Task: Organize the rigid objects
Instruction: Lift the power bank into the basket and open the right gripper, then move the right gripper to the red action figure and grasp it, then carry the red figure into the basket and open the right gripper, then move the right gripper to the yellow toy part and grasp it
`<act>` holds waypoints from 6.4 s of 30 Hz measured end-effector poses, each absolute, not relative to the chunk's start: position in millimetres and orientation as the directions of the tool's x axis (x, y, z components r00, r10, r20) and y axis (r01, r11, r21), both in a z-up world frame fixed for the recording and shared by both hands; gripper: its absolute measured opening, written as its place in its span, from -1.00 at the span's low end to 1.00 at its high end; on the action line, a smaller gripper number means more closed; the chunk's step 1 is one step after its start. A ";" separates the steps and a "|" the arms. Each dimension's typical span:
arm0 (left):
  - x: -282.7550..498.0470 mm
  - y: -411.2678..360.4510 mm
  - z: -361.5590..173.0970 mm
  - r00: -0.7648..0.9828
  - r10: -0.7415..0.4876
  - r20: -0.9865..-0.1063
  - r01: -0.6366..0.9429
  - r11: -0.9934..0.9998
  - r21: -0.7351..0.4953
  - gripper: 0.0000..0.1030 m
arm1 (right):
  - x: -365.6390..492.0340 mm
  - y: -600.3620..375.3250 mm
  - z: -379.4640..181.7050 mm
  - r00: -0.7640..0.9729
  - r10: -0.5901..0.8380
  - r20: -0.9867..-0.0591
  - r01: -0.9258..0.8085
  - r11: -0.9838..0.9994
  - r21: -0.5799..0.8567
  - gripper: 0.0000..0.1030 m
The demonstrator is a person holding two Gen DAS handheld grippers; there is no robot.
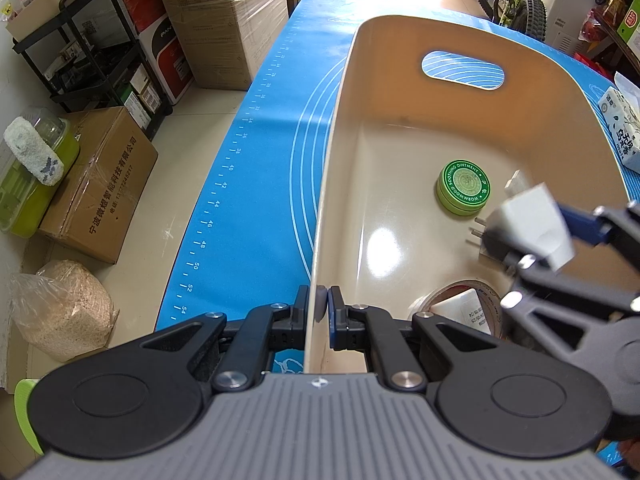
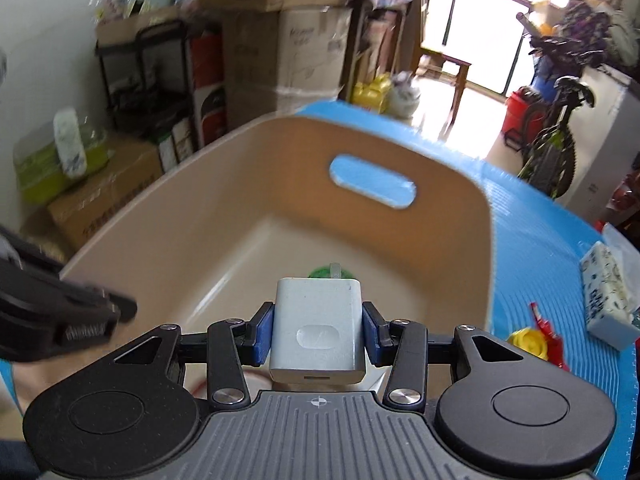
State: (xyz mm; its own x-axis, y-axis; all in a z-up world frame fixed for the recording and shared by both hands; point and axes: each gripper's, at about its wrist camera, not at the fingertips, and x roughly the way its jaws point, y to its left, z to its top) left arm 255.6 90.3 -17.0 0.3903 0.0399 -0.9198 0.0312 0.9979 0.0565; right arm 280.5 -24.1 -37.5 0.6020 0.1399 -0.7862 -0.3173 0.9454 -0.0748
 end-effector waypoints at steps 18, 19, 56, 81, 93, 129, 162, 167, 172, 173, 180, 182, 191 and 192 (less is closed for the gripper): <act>256.6 92.2 -15.7 0.391 0.042 -0.920 0.033 0.998 0.059 -0.80 | 269.9 -46.5 -3.4 0.635 0.204 -0.745 -0.325 0.946 -0.018 0.19; 256.7 92.3 -15.7 0.390 0.042 -0.920 0.033 0.998 0.059 -0.80 | 268.5 -54.9 3.6 0.652 0.208 -0.729 -0.313 0.950 -0.009 0.20; 256.4 94.6 -16.6 0.390 0.044 -0.920 0.033 0.998 0.062 -0.79 | 304.3 -248.7 -75.0 0.581 -0.159 -0.798 -0.094 0.961 -0.260 0.28; 257.0 93.5 -15.9 0.389 0.048 -0.920 0.032 0.997 0.066 -0.79 | 317.5 -250.9 -90.5 0.624 -0.138 -0.769 -0.006 0.983 -0.181 -0.31; 257.1 94.7 -14.9 0.389 0.048 -0.920 0.031 0.997 0.065 -0.79 | 289.0 -238.0 -46.7 0.707 -0.188 -0.681 0.040 0.973 -0.228 -0.31; 257.8 94.7 -14.7 0.388 0.049 -0.920 0.031 0.997 0.066 -0.80 | 272.7 -29.2 -10.9 0.621 0.206 -0.756 -0.322 0.947 -0.007 -0.31; 258.2 92.7 -16.0 0.388 0.052 -0.920 0.031 0.997 0.069 -0.79 | 250.1 -149.3 15.5 0.744 0.068 -0.665 -0.034 0.997 0.063 0.61; 258.2 92.7 -16.0 0.387 0.051 -0.921 0.031 0.997 0.068 -0.79 | 250.9 -178.7 -6.8 0.732 0.022 -0.681 0.032 0.997 0.067 0.62; 258.3 93.2 -16.0 0.387 0.050 -0.921 0.031 0.997 0.067 -0.79 | 255.0 -187.4 -41.8 0.707 -0.055 -0.706 0.035 0.998 -0.043 0.62; 258.4 92.9 -16.0 0.387 0.049 -0.921 0.031 0.997 0.067 -0.79 | 255.7 -188.3 -48.3 0.703 -0.060 -0.709 0.037 0.998 -0.048 0.62; 258.4 92.7 -16.0 0.387 0.052 -0.921 0.031 0.997 0.069 -0.79 | 267.1 -194.6 -81.0 0.713 -0.079 -0.697 0.017 0.995 -0.095 0.59; 258.4 92.5 -16.1 0.387 0.051 -0.921 0.031 0.997 0.069 -0.79 | 270.1 -195.3 -87.9 0.717 -0.089 -0.692 0.011 0.993 -0.116 0.59; 258.6 91.1 -16.5 0.387 0.055 -0.920 0.033 0.997 0.074 -0.79 | 274.3 -195.7 -110.8 0.722 -0.135 -0.679 0.023 0.985 -0.171 0.29; 258.6 91.5 -16.5 0.387 0.056 -0.920 0.034 0.997 0.074 -0.79 | 272.7 -194.9 -111.4 0.729 -0.135 -0.671 0.021 0.984 -0.175 0.24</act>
